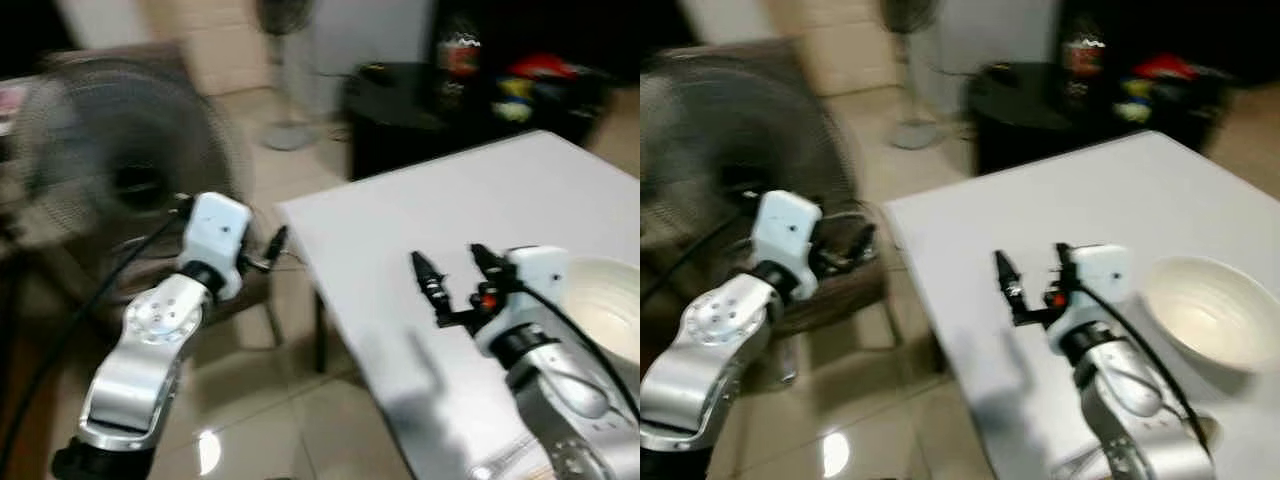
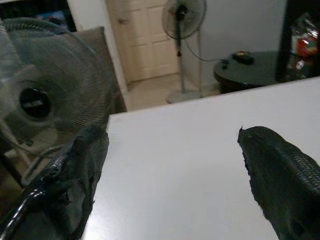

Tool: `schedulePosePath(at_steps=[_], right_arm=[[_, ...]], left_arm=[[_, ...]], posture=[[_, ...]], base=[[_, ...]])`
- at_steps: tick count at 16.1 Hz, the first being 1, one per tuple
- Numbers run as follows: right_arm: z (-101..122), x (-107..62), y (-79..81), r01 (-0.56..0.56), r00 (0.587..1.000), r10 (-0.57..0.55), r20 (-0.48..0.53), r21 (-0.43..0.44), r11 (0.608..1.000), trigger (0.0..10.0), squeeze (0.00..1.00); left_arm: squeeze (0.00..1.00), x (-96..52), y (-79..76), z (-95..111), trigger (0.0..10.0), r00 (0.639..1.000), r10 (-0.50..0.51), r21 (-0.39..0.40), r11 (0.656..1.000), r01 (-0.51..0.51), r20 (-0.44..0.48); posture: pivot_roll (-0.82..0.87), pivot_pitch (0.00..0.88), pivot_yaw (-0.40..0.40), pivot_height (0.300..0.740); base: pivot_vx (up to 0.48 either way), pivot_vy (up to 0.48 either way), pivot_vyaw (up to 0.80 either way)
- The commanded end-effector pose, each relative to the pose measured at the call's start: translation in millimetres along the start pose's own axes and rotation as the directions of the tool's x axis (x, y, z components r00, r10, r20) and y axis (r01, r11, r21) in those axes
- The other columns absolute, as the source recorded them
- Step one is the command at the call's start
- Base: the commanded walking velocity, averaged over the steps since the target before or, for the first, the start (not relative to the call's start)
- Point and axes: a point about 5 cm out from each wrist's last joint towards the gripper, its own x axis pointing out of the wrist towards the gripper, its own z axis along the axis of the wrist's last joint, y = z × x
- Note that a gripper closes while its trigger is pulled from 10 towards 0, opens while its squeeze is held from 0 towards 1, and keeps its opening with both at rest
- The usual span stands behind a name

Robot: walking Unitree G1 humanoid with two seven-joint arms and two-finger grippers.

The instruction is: Setting the table

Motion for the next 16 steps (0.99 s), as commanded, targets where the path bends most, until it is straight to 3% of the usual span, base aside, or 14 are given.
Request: schedulePosePath(at_steps=[1, 5, 8, 10, 12, 14, 16], right_arm=[[3.8, 2.1, 2.6, -0.035, 0.999, 0.035, 0.014, 0.002, 0.999, 10.0, 1.0], [-4.1, 3.7, 5.1, -0.075, 0.997, 0.075, -0.017, 0.015, 0.997, 10.0, 1.0], [0.3, 1.5, 2.6, -0.047, 0.999, 0.047, 0.002, 0.013, 0.999, 10.0, 1.0], [0.1, 3.2, 3.5, -0.069, 0.998, 0.069, -0.002, 0.016, 0.998, 10.0, 1.0], [-3.0, 4.6, 7.1, -0.113, 0.993, 0.113, -0.019, 0.016, 0.993, 10.0, 1.0], [-4.0, 4.5, 9.1, -0.114, 0.993, 0.114, -0.02, 0.003, 0.994, 10.0, 1.0], [0.3, 5.1, 3.4, -0.088, 0.996, 0.088, -0.001, 0.017, 0.996, 10.0, 1.0]], left_arm=[[0.0, -1.1, 8.1, 3.0, 10.0, 0.999, 0.05, 0.022, 0.999, -0.05, 0.005], [0.0, -12.0, 18.1, -4.7, 10.0, 0.997, 0.075, 0.041, 0.996, -0.074, -0.024], [0.0, 4.9, 9.0, -2.7, 10.0, 0.997, 0.075, 0.01, 0.997, -0.075, -0.023], [0.0, 0.4, 7.4, -2.6, 10.0, 0.997, 0.069, 0.011, 0.998, -0.068, -0.022], [0.0, -12.0, 16.9, -7.8, 10.0, 0.994, 0.099, 0.016, 0.995, -0.098, -0.042], [0.0, -9.5, 22.7, -9.7, 10.0, 0.993, 0.115, -0.008, 0.993, -0.115, -0.04], [0.0, -4.1, 18.8, -3.9, 10.0, 0.994, 0.105, -0.007, 0.994, -0.105, -0.012]], posture=[[0.05, 0.0, 0.003, 0.74], [0.04, 0.0, 0.014, 0.74], [0.04, 0.0, 0.017, 0.74], [0.06, 0.0, 0.006, 0.74], [0.08, 0.0, -0.008, 0.74], [0.04, 0.0, 0.004, 0.74], [0.07, 0.0, -0.012, 0.74]], base=[[0.0, 0.0, 0.8], [0.0, 0.0, 0.8], [0.0, 0.0, 0.8], [0.0, 0.0, 0.8], [0.0, 0.0, 0.8], [0.0, 0.0, 0.8], [0.0, 0.0, 0.8]])
